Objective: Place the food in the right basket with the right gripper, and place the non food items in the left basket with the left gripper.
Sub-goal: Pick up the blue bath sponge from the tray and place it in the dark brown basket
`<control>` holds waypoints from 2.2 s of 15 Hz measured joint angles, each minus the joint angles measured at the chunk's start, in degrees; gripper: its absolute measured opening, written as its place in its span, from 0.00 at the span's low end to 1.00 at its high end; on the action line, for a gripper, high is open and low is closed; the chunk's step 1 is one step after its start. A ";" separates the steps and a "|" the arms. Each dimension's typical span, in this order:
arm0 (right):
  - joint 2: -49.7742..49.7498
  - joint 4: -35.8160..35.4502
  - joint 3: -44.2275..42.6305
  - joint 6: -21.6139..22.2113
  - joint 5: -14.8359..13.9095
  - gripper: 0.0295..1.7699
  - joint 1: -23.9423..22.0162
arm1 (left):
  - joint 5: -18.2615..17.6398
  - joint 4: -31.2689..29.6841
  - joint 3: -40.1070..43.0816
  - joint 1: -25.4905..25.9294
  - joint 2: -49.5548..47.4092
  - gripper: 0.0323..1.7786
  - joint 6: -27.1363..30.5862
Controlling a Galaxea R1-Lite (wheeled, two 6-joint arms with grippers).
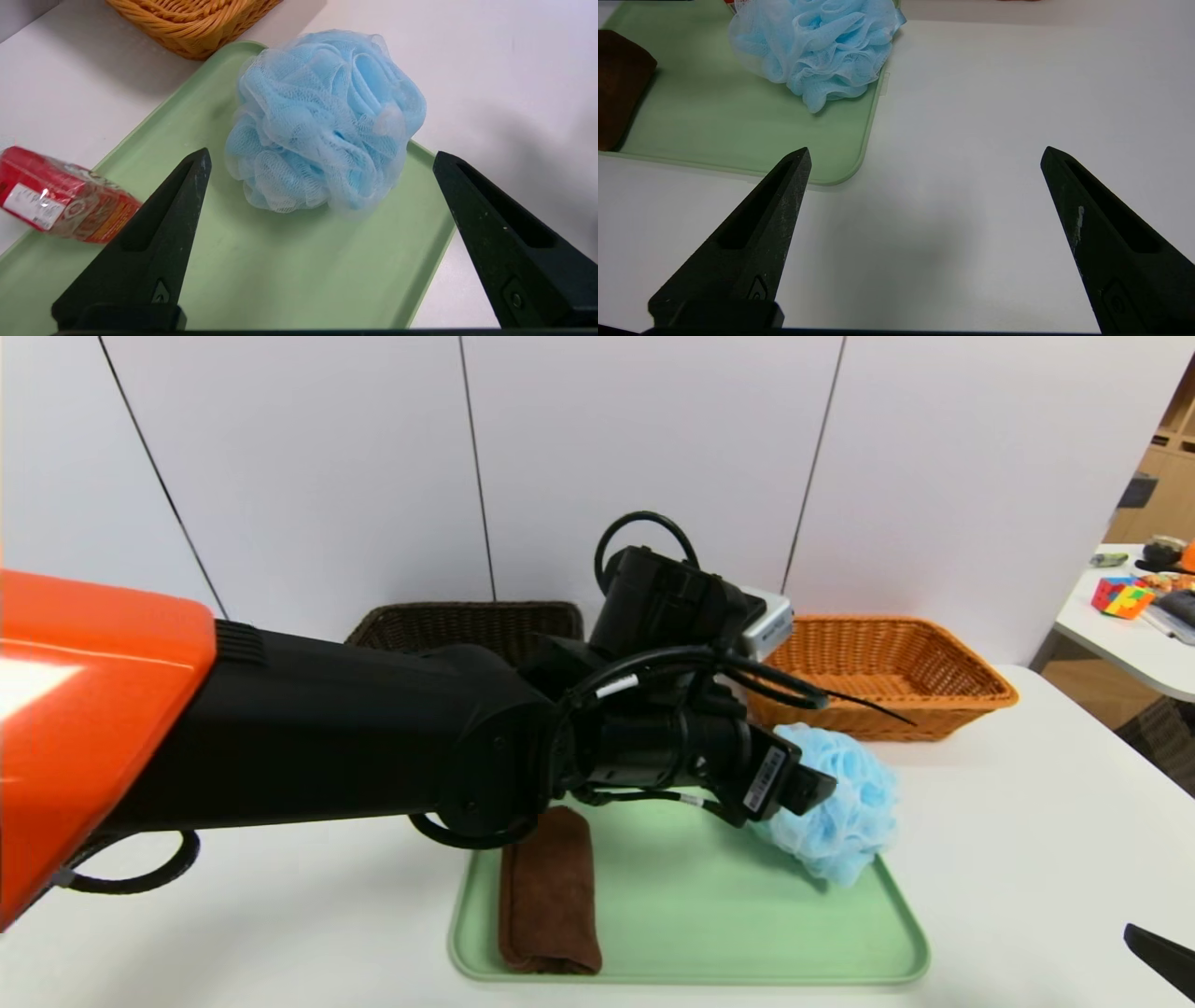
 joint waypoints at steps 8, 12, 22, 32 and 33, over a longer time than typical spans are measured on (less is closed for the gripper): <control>-0.61 -0.13 0.71 0.05 0.00 0.96 -0.15 | 0.44 0.17 -7.55 -2.46 8.35 0.95 0.18; -0.96 -0.07 0.72 0.07 0.07 0.96 -0.15 | 0.74 0.04 -9.42 -2.40 11.33 0.95 0.29; -1.68 -0.07 0.96 0.10 0.07 0.96 -0.13 | 1.29 -0.22 -11.72 -2.35 15.74 0.95 1.65; -2.40 -0.07 1.45 0.07 0.20 0.96 -0.06 | 6.14 -3.68 -11.80 -2.40 17.62 0.45 2.17; -2.45 -0.07 1.49 0.07 0.20 0.96 -0.09 | 6.12 -3.58 -11.76 -2.38 17.55 0.38 2.15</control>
